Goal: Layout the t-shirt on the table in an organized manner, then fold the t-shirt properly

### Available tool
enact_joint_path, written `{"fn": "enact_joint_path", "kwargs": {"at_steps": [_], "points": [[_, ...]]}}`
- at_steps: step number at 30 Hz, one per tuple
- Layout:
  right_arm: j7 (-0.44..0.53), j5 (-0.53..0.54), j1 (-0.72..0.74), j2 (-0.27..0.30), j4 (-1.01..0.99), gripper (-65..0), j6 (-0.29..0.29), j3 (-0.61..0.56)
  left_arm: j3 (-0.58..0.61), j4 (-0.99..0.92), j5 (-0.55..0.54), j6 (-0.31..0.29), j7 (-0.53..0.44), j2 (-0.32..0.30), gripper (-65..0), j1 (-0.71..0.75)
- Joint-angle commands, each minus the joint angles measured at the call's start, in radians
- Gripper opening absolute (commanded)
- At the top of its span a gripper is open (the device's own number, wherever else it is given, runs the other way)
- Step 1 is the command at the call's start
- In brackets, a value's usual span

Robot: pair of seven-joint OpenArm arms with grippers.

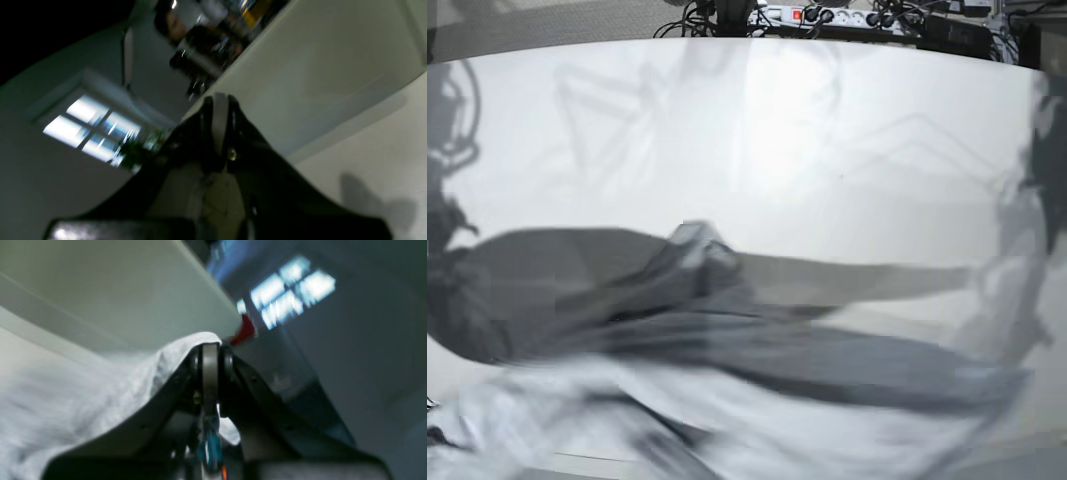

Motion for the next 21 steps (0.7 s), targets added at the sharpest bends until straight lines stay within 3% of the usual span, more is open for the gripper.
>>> {"fn": "enact_joint_path", "kwargs": {"at_steps": [1,5,8,14,17,19,21], "points": [[0.013,-0.017,0.029,0.032,0.004,-65.0,-0.018,0.012,-0.009,-0.001,-0.014,0.000,0.002,-0.018,-65.0,-0.014],[-0.033,0.109,0.014,0.045,0.004,-65.0,0.076,0.011,-0.009,-0.001,-0.076,-0.085,0.061,-0.016,-65.0,-0.003],[-0.031,0.166,-0.033,0.044,-0.002,-65.0,0.133,0.011,-0.009,-0.001,-0.078,-0.102,0.061,-0.016,-65.0,0.038],[-0.031,0.186,-0.127,0.042,-0.002,-65.0,0.142,0.011,-0.009,-0.001,-0.113,-0.110,0.067,-0.001,-65.0,0.142],[-0.032,0.218,-0.164,0.037,-0.002,-65.0,0.155,0.011,-0.009,-0.001,-0.117,-0.180,0.068,0.023,-65.0,0.207],[-0.036,0.309,-0.190,0.037,-0.002,-65.0,0.213,0.011,-0.009,-0.001,-0.120,-0.211,0.069,0.044,-65.0,0.254],[-0.039,0.425,-0.216,0.033,-0.002,-65.0,0.316,0.011,-0.009,-0.001,-0.119,-0.225,0.076,0.068,-65.0,0.300]]}}
